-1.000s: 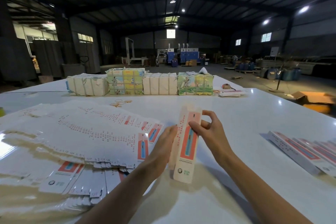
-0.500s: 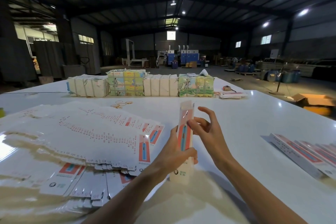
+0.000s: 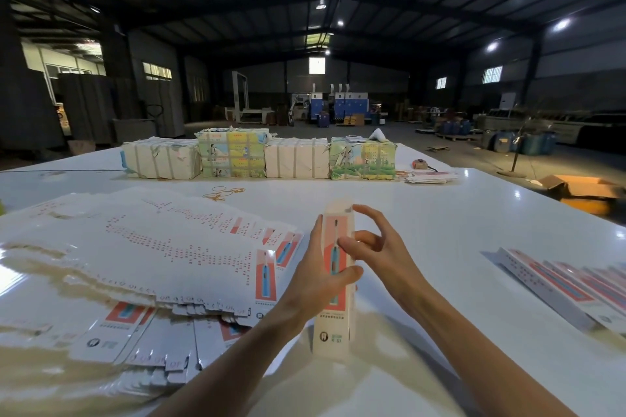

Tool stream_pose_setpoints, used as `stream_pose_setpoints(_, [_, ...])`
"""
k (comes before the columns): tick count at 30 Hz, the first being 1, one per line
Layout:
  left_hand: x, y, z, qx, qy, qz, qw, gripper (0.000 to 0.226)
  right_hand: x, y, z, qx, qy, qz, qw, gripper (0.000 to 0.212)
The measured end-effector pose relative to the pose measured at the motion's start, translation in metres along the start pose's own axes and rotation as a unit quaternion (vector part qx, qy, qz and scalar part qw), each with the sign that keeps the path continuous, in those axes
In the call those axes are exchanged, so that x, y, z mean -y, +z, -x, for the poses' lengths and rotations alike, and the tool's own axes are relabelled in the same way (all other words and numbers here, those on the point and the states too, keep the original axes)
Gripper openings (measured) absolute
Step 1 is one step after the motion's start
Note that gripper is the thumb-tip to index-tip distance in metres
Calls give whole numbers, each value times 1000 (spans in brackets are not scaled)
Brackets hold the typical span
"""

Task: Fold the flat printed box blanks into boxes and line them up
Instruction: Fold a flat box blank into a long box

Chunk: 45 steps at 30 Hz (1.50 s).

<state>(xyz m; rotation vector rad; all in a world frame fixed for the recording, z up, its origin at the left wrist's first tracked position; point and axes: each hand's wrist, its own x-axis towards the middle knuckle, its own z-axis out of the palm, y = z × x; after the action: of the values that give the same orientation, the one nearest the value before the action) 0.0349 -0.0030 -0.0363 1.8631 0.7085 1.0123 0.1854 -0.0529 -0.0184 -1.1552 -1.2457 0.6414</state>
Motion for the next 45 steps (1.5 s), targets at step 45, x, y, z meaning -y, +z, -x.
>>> stream_pose_setpoints(45, [2, -11, 5, 82, -26, -26, 996, 76, -3, -12, 3, -1, -127, 145, 981, 14])
